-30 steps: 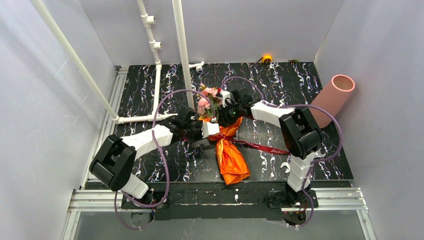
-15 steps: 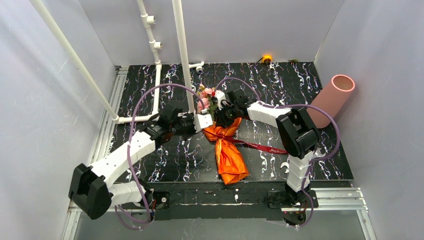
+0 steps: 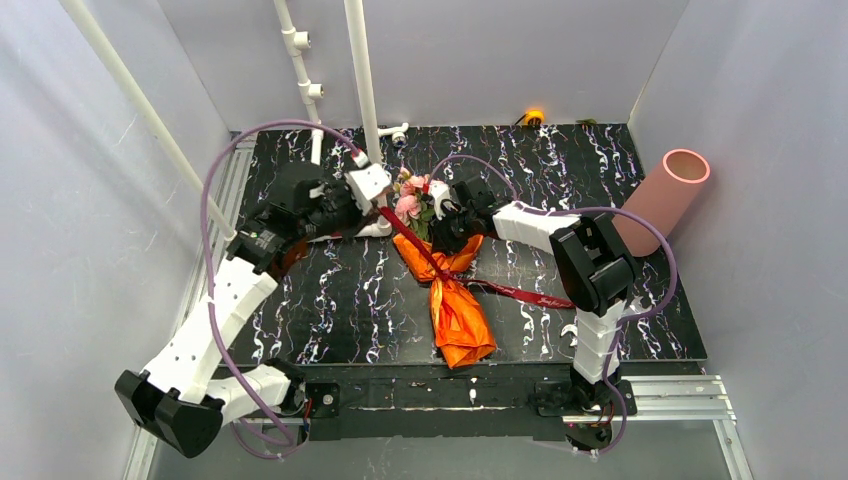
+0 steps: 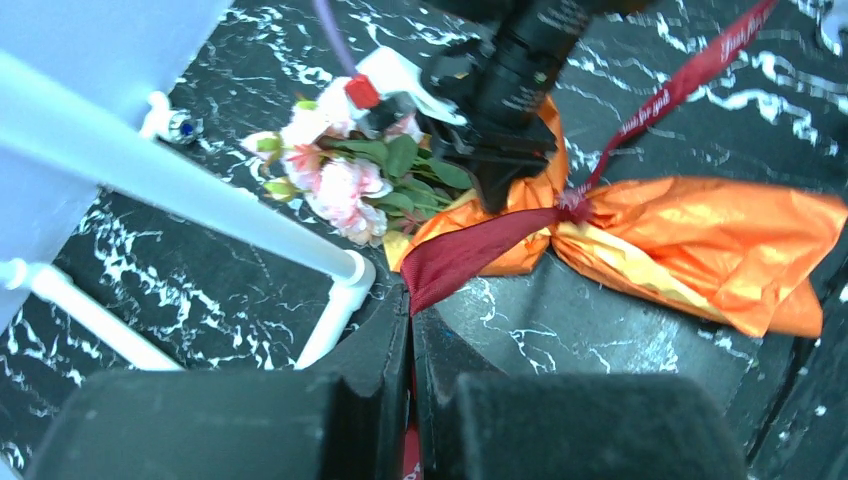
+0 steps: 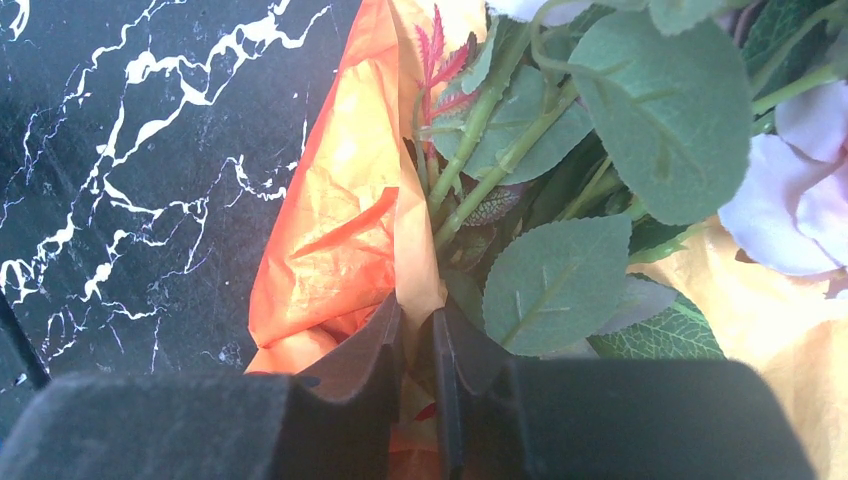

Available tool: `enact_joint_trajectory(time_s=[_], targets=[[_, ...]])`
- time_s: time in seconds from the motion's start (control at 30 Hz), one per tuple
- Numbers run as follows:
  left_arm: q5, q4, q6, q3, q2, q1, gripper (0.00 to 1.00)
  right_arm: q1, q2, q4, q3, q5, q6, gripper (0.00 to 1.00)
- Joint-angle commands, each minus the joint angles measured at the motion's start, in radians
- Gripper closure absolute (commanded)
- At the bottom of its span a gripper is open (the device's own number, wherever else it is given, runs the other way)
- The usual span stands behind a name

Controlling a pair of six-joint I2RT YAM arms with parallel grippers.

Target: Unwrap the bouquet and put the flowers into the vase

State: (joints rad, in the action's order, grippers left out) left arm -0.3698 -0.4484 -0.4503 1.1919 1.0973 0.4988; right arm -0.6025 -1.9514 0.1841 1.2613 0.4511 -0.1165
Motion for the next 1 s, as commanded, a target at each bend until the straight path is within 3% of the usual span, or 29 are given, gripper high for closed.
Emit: enact_joint_trajectory(time_s=[0.0, 0.23, 0.47, 0.57, 0.77, 0.97], targets=[[-0.018, -0.058, 0.121, 0.114, -0.039, -0.070, 1.00, 0.012, -0.074, 0.077, -0.033, -0.161, -0.066, 0.78], [0.009, -0.110, 0.163, 0.194, -0.077, -0.103, 1.00, 0.012, -0.066, 0.071, -0.055, -0.184, -0.061, 0.78], [0.102, -0.233, 0.107, 0.086, -0.091, -0.117, 1.00, 0.013, -0.045, 0.078, -0.037, -0.130, -0.028, 0.76], [0.061, -0.259, 0.005, -0.035, -0.107, -0.116, 1.00, 0.012, -0.013, 0.098, -0.008, -0.076, 0.025, 0.69], [0.017, -0.185, -0.177, -0.278, -0.147, -0.117, 1.00, 0.013, 0.087, 0.085, 0.055, 0.037, 0.183, 0.46], [0.070, -0.122, -0.246, -0.362, -0.084, -0.117, 1.00, 0.016, 0.167, 0.138, 0.129, 0.069, 0.206, 0.31]])
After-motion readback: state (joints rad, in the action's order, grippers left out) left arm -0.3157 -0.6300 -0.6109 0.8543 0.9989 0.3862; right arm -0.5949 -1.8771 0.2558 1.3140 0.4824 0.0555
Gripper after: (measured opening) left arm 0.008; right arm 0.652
